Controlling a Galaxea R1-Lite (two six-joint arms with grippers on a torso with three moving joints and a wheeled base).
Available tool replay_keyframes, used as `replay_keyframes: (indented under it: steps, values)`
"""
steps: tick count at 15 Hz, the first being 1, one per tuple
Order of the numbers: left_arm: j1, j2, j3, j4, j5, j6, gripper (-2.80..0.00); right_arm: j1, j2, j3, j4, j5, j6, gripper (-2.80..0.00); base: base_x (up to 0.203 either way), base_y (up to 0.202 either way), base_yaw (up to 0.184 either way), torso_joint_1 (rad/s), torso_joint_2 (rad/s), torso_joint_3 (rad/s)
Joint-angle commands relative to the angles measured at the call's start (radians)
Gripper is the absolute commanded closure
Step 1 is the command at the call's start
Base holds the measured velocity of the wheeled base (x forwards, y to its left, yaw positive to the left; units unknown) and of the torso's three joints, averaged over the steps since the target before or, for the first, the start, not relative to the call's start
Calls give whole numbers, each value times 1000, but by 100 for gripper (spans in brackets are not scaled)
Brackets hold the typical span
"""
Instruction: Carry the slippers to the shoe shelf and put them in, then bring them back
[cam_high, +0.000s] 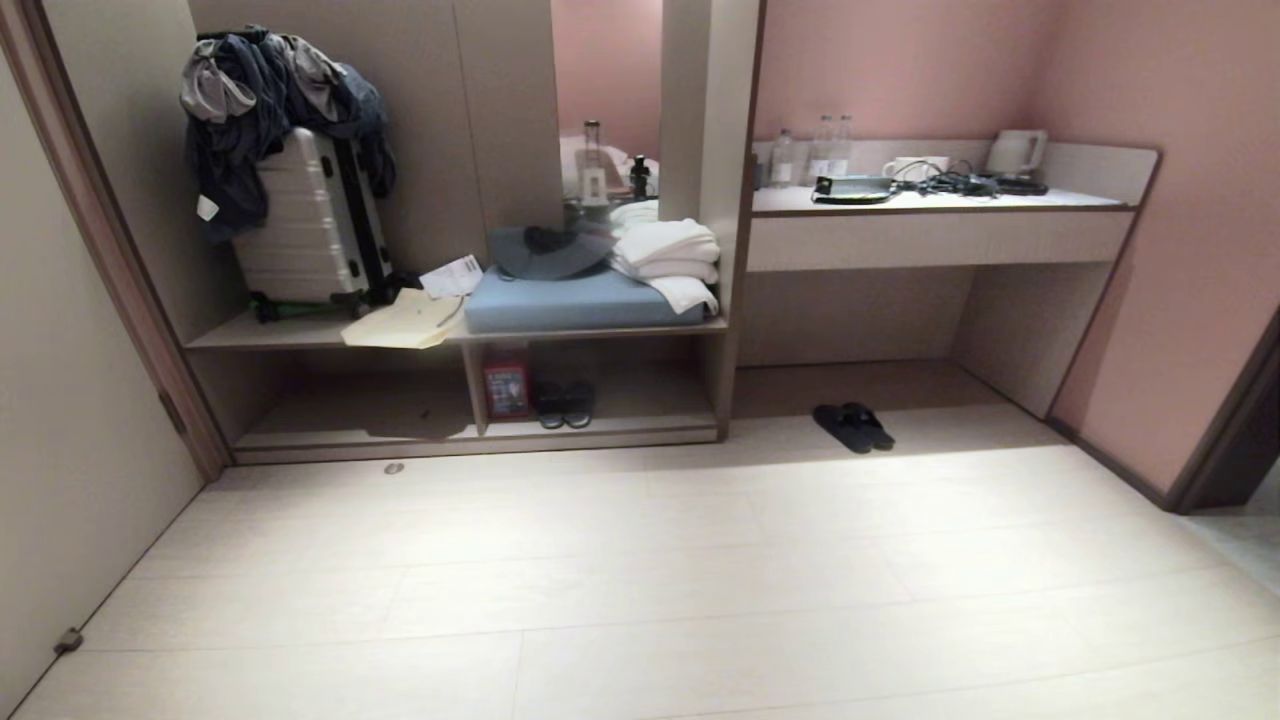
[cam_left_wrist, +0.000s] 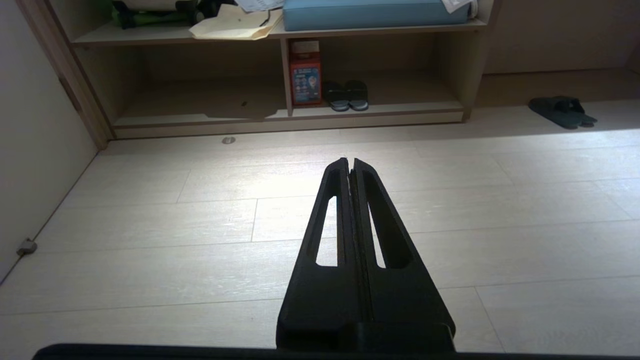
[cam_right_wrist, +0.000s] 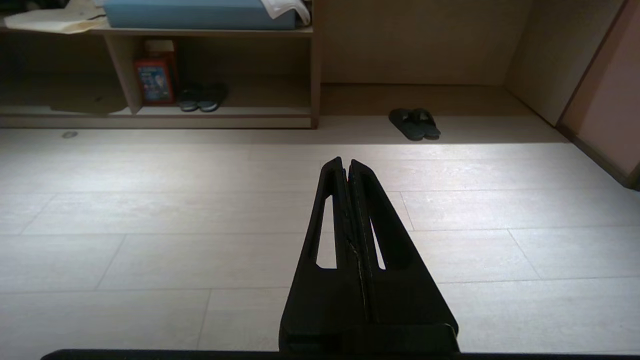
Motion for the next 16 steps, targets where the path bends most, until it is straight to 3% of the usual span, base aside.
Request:
replay_keyframes:
  steps: [1,16]
  values:
    - [0,1,0,1,0,0,0,0,0,0,0,-1,4,0,0,0,0,0,0,0]
    - [0,1,0,1,0,0,0,0,0,0,0,0,1,0,0,0,0,0,0,0]
